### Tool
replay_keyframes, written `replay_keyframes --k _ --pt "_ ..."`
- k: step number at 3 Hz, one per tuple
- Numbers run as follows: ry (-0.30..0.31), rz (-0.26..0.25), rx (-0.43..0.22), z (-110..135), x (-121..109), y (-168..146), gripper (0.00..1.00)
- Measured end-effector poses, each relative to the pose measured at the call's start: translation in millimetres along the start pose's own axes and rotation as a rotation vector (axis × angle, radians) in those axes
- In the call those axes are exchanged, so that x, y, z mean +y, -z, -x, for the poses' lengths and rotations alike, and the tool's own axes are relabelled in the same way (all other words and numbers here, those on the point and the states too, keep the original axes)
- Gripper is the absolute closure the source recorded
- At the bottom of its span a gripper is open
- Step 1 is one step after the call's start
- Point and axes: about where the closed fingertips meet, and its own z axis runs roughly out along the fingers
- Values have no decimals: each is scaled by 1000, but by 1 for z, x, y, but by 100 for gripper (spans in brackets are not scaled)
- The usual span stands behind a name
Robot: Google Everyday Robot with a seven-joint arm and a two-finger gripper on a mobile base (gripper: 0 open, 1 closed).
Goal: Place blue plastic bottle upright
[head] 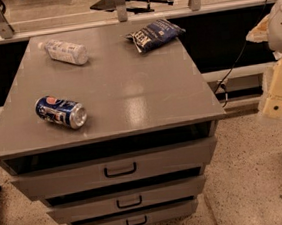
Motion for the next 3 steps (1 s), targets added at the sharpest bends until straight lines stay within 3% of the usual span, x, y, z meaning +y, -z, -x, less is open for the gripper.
replay_keyframes --k 1,2,3 --pt "0 0 0 0 0 0 0" --pt "19 -10 -44 22 -14 -10 0" --pt "47 -12 -141 69 -44 -30 0"
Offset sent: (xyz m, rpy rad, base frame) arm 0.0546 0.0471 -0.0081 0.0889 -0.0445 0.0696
